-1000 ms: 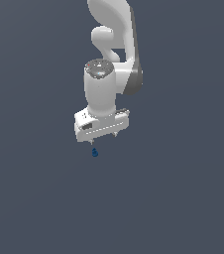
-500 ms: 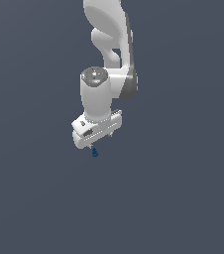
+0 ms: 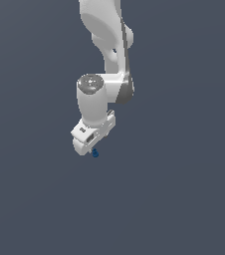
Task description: Pick up the object and move it to a goal position.
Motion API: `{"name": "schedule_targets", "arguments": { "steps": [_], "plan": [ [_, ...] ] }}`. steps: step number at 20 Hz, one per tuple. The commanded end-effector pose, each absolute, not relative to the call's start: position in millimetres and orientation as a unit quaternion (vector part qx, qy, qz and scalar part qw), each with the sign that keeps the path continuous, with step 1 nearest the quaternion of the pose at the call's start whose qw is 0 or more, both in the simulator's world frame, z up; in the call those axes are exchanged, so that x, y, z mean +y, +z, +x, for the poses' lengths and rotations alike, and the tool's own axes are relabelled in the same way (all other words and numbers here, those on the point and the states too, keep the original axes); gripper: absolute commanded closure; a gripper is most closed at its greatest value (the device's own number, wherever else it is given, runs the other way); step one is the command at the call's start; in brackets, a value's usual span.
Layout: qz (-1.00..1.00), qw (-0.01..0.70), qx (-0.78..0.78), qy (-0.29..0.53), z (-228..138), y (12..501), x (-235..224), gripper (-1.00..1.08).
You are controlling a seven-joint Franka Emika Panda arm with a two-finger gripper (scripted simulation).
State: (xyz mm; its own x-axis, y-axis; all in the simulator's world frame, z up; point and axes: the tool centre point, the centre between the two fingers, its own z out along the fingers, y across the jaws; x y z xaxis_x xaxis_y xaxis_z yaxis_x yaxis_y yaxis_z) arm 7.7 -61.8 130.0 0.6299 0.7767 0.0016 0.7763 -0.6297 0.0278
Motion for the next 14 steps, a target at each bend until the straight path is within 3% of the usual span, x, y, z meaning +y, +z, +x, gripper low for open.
{"name": "schedule_targets", "arguments": {
  "steps": [1,14],
  "plan": [
    [0.888,0.011,0.459,0.005,7.1,125.3,-65.0,-0.92],
    [0.806,0.004,0.592,0.0,3.4,102.7,-80.1,-0.92]
  ]
}}
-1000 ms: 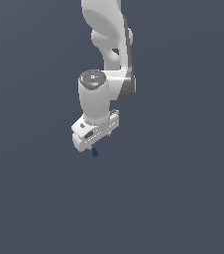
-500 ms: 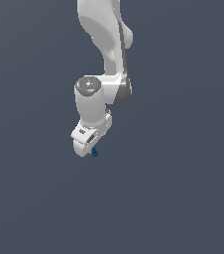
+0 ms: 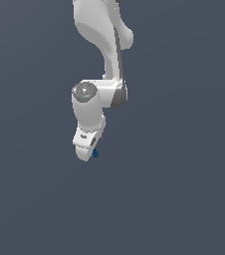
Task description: Pick up the object and move it to a goal position.
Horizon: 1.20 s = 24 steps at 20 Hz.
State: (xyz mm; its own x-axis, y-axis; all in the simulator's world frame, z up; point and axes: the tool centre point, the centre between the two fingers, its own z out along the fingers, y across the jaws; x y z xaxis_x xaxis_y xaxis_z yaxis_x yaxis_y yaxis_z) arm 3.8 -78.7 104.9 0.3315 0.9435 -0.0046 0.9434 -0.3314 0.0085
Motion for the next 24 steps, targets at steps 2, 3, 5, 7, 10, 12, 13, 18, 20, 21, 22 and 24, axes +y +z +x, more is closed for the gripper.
{"name": "schedule_targets", "arguments": {
  "steps": [2,3,5,7,10,12,13,18,20,21,22,24],
  "plan": [
    [0.795,0.003,0.606,0.0,2.9,100.1,-81.8,-0.92],
    [0.79,0.003,0.613,0.0,2.7,99.0,-82.5,-0.92],
    [0.782,0.002,0.624,0.0,2.4,97.0,-83.8,-0.92],
    [0.774,0.001,0.633,0.0,2.0,95.4,-84.8,-0.92],
    [0.767,0.0,0.642,0.0,1.7,93.7,-85.9,-0.92],
    [0.763,0.0,0.646,0.0,1.6,93.0,-86.4,-0.92],
    [0.762,0.0,0.647,0.0,1.5,92.8,-86.5,-0.92],
    [0.763,0.0,0.647,0.0,1.4,91.2,-86.7,-0.92],
    [0.763,0.0,0.647,0.0,1.3,86.7,-86.5,-0.92],
    [0.763,0.0,0.647,0.0,1.2,83.3,-86.7,-0.92],
    [0.762,0.0,0.647,0.0,1.1,79.2,-86.5,-0.92],
    [0.762,0.0,0.648,0.0,0.7,68.8,-86.3,-0.92]
  ]
}}
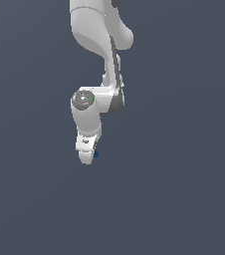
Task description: Pick up the object and move it to a goal position.
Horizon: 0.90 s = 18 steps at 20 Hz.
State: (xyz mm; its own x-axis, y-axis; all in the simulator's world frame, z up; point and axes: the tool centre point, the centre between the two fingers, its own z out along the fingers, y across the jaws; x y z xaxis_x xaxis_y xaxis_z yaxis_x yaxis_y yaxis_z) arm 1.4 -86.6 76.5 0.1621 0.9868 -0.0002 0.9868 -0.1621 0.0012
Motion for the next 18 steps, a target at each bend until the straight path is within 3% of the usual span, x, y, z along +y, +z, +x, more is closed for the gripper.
{"name": "schedule_targets", "arguments": {
  "steps": [1,9,10,18],
  "plan": [
    [0.762,0.0,0.648,0.0,0.4,63.0,-86.3,-0.92],
    [0.761,0.0,0.648,0.0,1.3,42.5,-86.5,-0.92],
    [0.761,0.0,0.648,0.0,1.3,42.5,-86.5,1.08],
    [0.761,0.0,0.648,0.0,1.3,42.5,-86.5,1.08]
  ]
}}
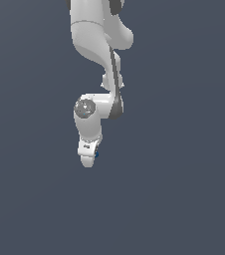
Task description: Pick up the object and move it to a goal position.
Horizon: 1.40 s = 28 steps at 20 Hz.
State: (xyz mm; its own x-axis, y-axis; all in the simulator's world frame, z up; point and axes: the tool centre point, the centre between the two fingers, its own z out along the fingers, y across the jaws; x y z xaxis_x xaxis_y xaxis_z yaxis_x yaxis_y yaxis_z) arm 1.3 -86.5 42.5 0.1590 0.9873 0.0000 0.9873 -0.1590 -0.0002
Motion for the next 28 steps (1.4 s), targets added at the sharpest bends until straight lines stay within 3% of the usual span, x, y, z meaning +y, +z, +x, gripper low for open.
{"name": "schedule_targets", "arguments": {
  "steps": [1,14,28],
  "plan": [
    [-0.761,0.0,-0.648,0.0,1.3,42.5,-86.5,1.08],
    [-0.761,0.0,-0.648,0.0,-17.8,58.4,-69.1,1.08],
    [-0.761,-0.001,-0.648,0.001,-86.6,117.7,-4.0,1.08]
  ]
}}
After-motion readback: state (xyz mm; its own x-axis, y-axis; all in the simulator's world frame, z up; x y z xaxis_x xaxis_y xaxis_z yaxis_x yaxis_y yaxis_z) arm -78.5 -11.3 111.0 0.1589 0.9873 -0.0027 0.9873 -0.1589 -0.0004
